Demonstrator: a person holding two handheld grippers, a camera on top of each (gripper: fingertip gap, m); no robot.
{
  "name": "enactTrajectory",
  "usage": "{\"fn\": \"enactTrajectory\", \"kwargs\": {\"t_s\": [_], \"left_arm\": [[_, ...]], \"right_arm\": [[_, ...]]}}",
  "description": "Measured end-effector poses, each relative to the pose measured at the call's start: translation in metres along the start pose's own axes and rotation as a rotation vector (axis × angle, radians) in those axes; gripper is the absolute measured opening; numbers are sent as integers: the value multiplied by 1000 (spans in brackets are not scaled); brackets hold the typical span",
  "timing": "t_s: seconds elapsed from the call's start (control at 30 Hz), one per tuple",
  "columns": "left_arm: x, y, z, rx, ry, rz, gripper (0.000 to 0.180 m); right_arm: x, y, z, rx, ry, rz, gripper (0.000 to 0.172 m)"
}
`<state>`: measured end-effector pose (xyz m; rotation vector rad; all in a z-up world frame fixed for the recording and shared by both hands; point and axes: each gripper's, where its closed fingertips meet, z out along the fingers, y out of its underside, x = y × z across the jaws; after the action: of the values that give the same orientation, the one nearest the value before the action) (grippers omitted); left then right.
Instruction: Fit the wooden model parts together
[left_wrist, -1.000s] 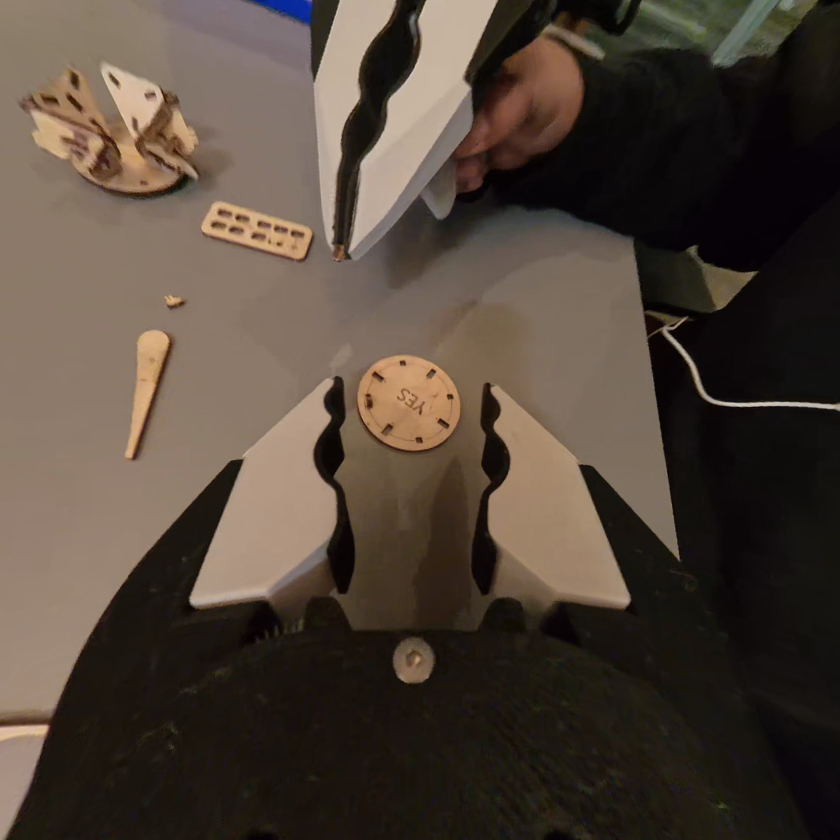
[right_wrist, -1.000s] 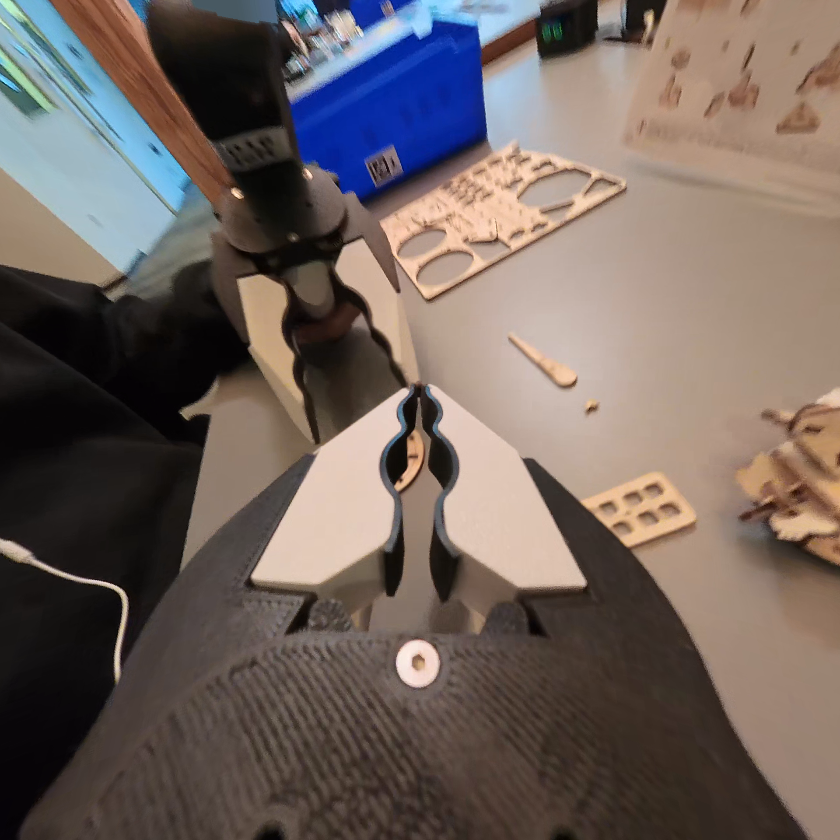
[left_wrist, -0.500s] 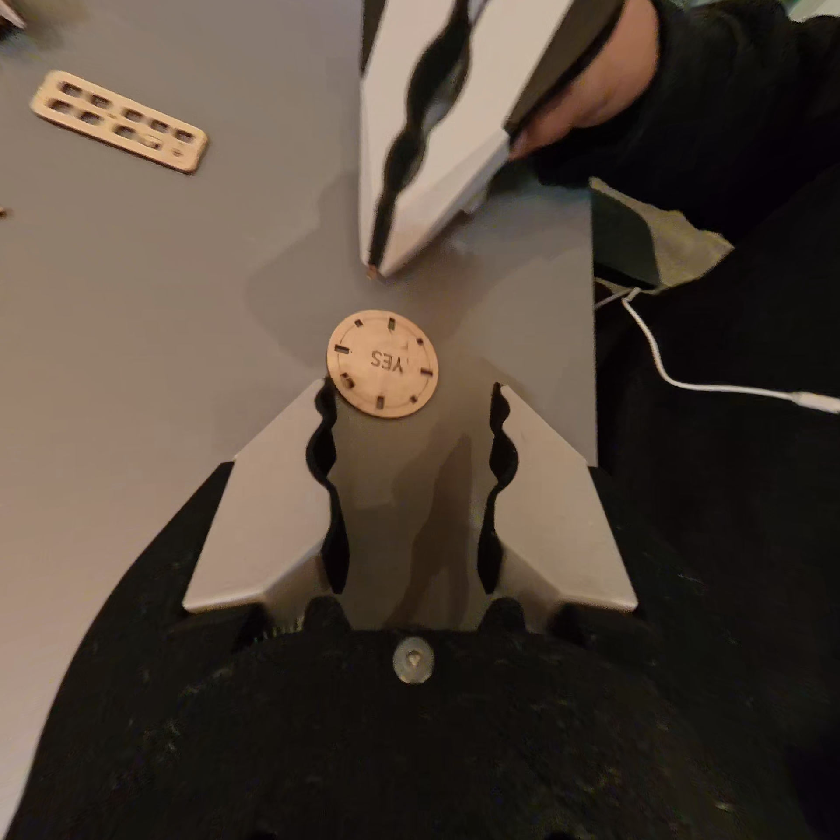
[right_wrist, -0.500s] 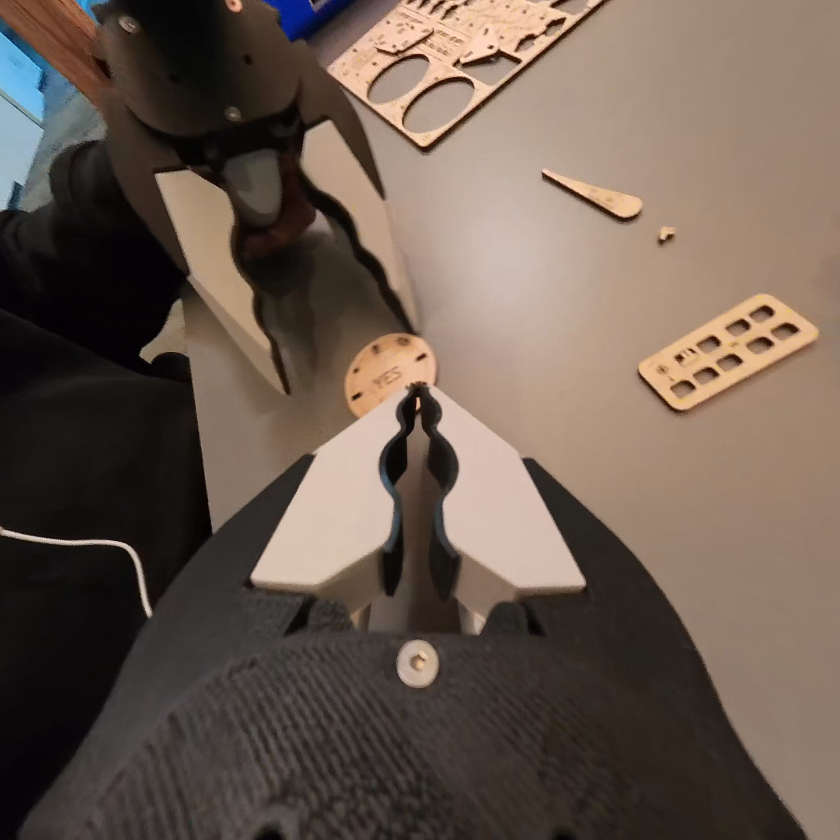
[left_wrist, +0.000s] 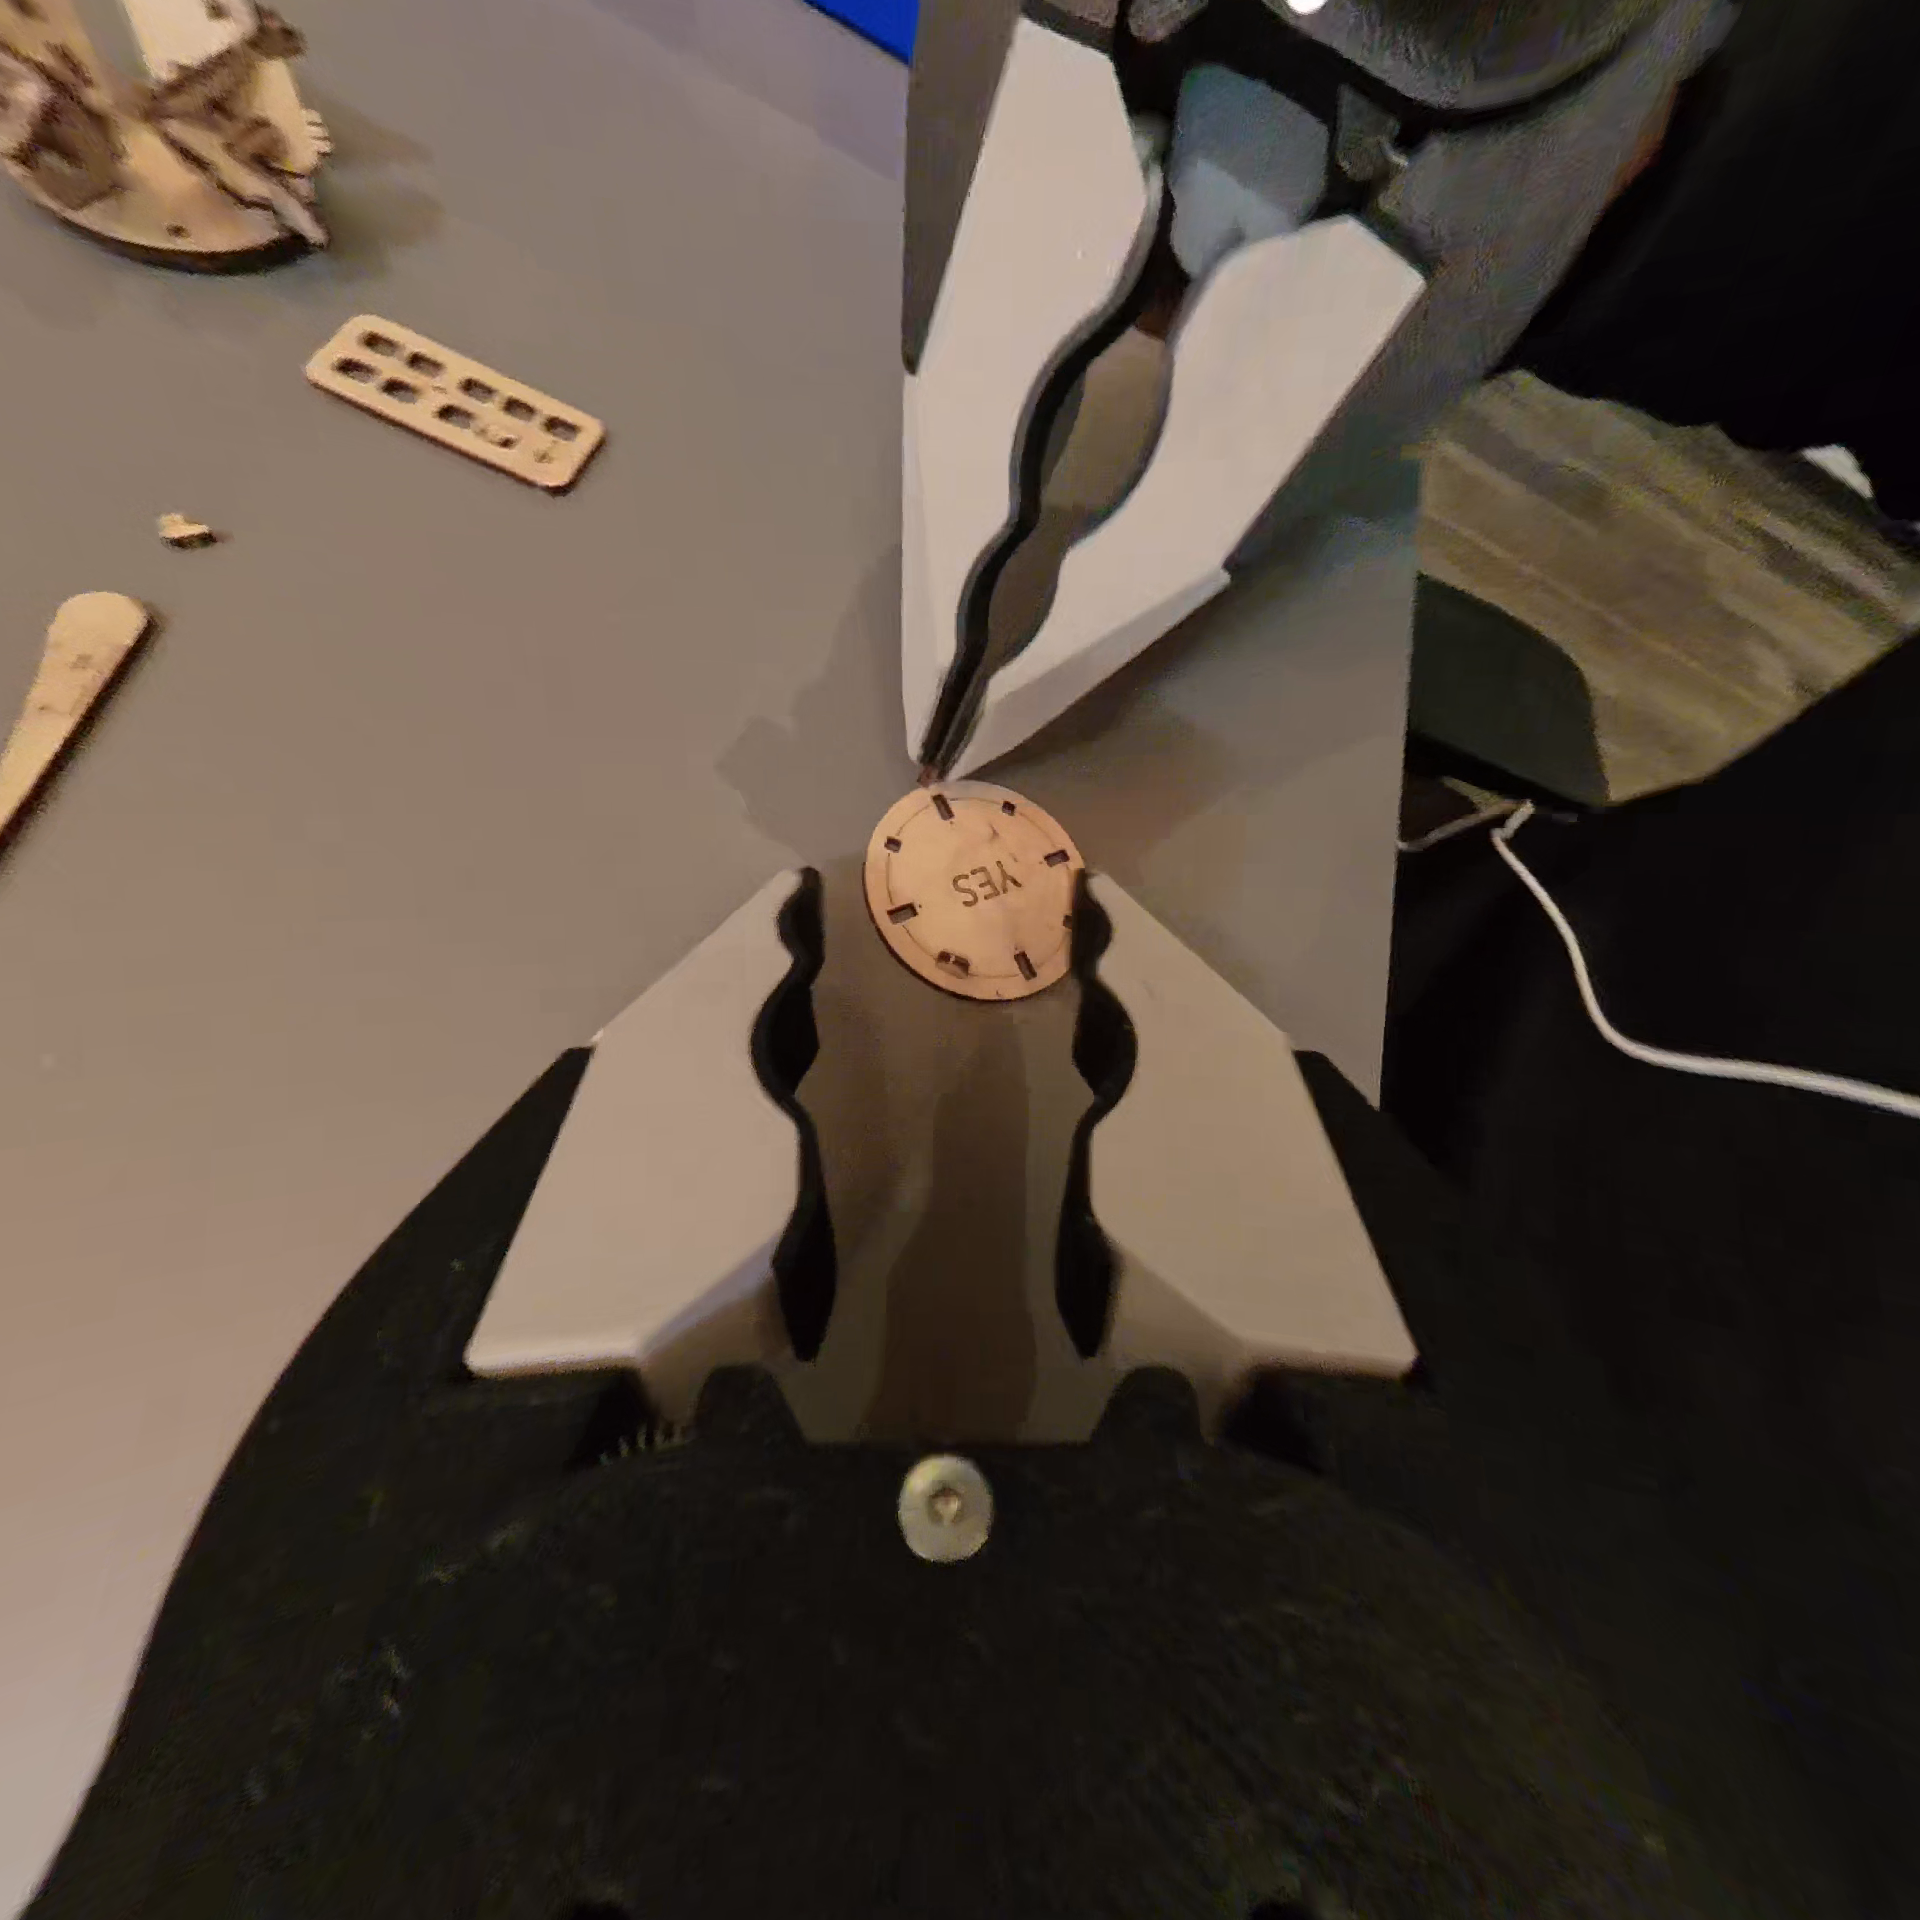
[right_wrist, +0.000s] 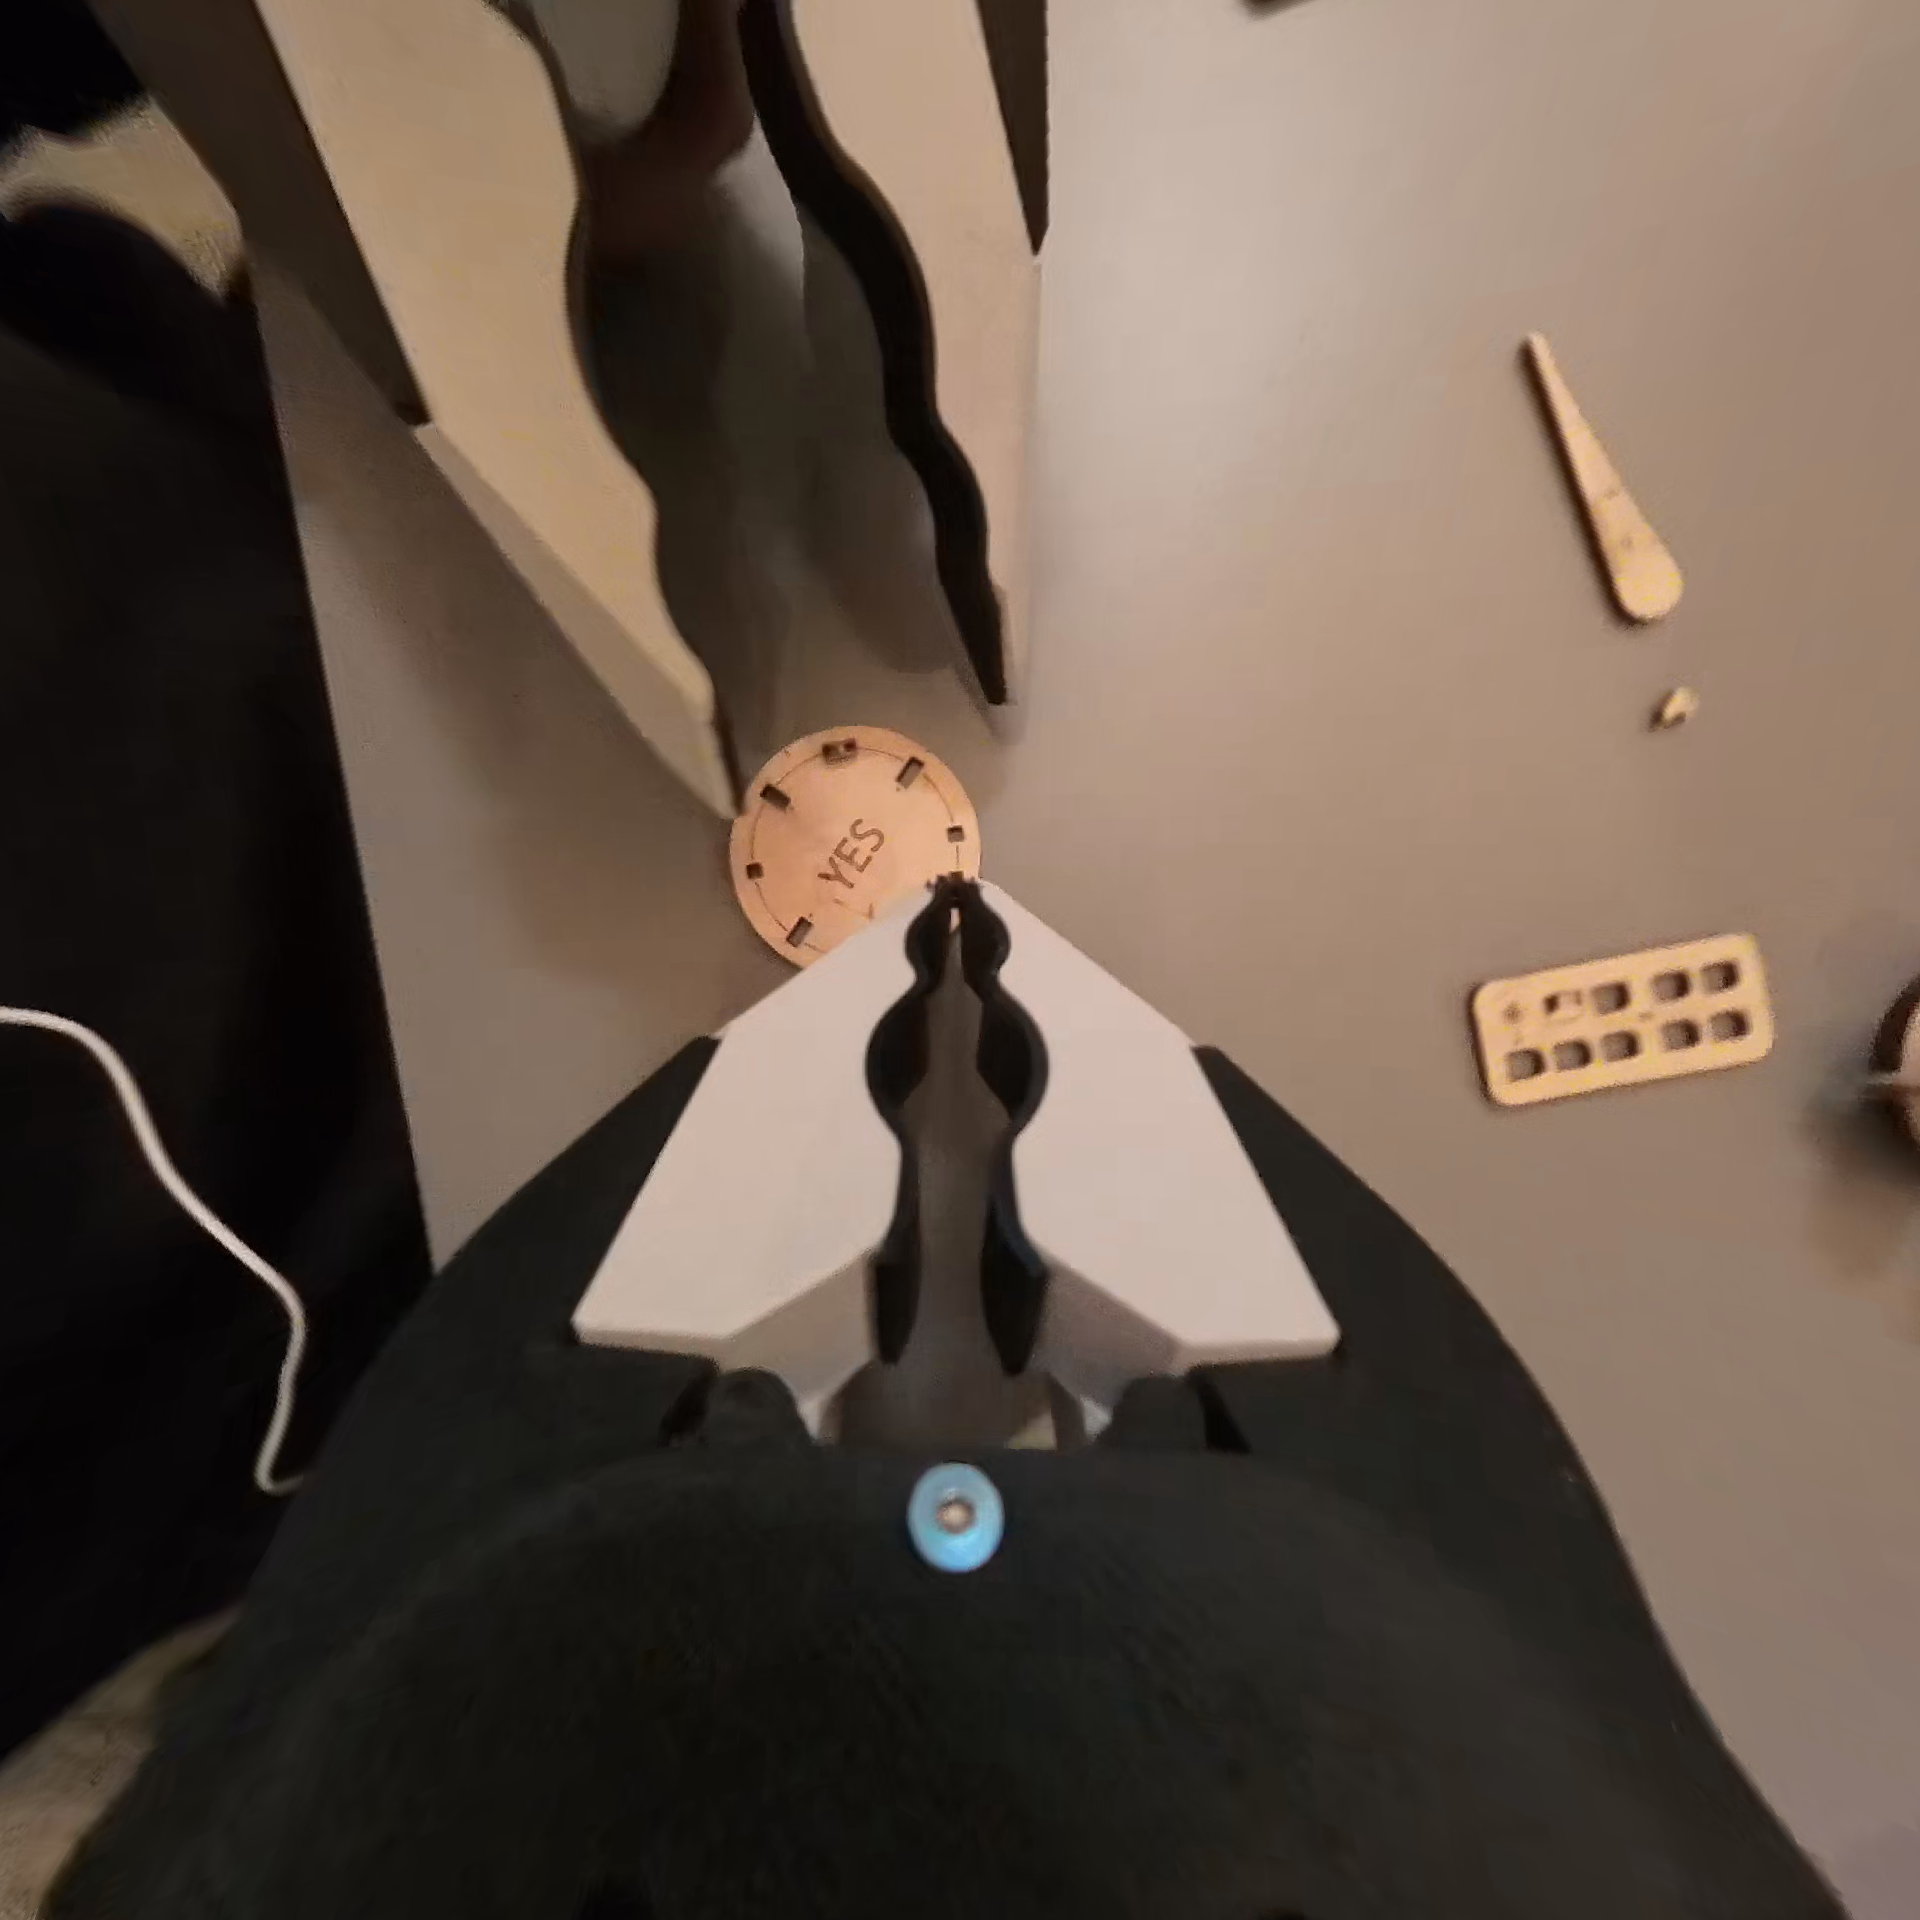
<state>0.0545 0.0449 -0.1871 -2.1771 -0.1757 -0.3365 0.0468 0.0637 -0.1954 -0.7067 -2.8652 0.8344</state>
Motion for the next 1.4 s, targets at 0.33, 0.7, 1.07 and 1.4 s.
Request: {"fn": "enactTrajectory", "kwargs": {"t_s": [0.33, 0.7, 1.07, 1.4], "left_arm": [[-9, -2, -2, 105, -84, -257, 0], [-6, 11, 10, 1, 50, -375, 0], [-7, 11, 9, 13, 87, -423, 0], [-7, 11, 9, 13, 91, -432, 0]], "right_arm": [[-1, -4, 12, -237, -90, -159, 0], [1, -4, 8, -389, -66, -148, 0], [-3, 2, 13, -465, -34, -83, 0], [-1, 0, 14, -516, 0, -137, 0]]}}
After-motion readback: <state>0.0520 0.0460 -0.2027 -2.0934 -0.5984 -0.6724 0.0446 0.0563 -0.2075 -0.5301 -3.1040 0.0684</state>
